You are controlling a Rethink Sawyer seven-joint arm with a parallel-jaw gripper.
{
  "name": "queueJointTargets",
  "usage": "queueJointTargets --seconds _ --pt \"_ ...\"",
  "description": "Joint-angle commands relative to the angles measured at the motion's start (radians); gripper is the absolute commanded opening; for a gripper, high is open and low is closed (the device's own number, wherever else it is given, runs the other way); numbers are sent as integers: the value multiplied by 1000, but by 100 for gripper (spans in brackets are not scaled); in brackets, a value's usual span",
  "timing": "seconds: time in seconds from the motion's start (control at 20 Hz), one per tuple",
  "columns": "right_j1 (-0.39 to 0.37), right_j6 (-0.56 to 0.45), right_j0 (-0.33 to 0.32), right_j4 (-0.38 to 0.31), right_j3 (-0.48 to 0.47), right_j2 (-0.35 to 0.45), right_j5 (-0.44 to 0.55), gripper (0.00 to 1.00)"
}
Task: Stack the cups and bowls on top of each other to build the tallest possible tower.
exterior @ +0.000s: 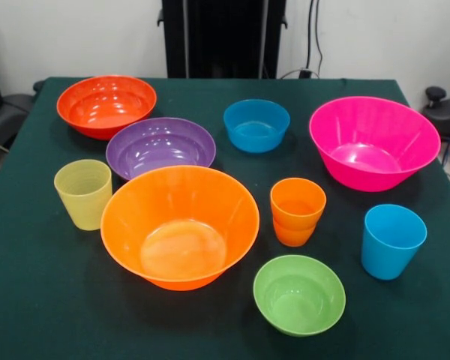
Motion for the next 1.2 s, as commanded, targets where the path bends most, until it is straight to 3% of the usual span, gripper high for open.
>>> queueJointTargets --seconds 0.05,0.7,1.2 --pt "-12 -30 36 -151 -4 112 86 0" --pt "-23 -55 56 -253 12 234 74 0" --pt "-41 -124 104 -444 101 428 31 0"
